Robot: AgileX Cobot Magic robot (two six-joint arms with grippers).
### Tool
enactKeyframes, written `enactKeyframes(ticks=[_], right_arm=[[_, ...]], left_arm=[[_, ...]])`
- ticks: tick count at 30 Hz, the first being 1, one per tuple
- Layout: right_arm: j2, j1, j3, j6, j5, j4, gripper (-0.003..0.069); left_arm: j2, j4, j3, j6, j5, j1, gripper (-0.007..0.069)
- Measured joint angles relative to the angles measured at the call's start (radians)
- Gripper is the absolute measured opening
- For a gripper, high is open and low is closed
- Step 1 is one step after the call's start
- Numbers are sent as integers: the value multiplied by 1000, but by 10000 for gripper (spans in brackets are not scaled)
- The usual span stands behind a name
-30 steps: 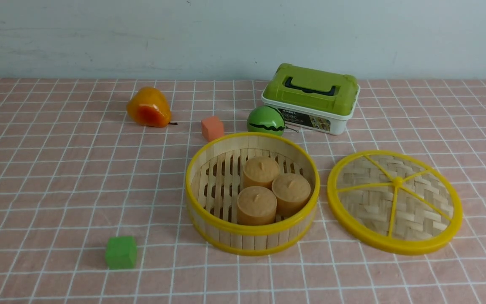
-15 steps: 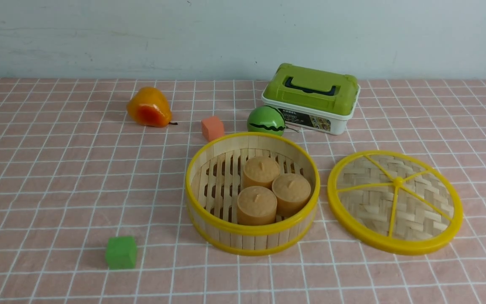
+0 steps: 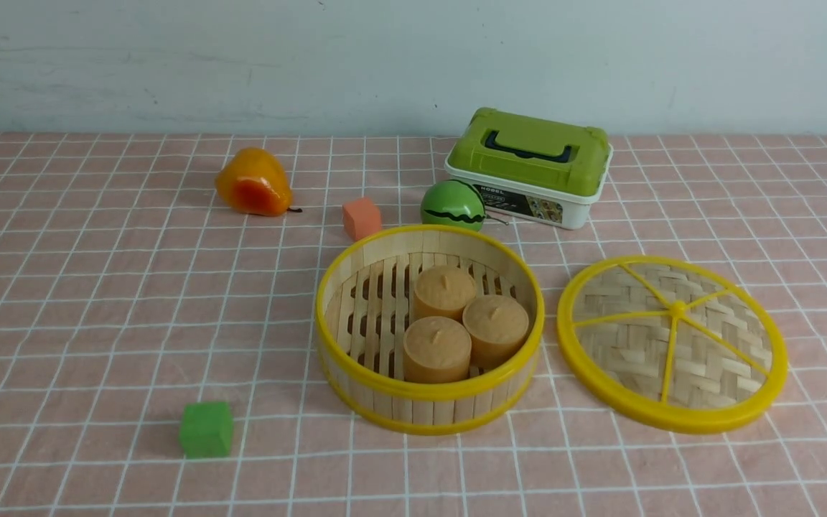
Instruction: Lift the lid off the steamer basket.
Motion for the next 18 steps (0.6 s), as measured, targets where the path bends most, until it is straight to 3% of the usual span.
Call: enactKeyframes(ticks=[8,18], right_arm=[[-156,-56,47,21,147,-20,-21],[-157,-56,47,190,332,-162,-21]], left_arm=[[0,0,0,0,0,0,239],[0,0,0,0,0,0,239]])
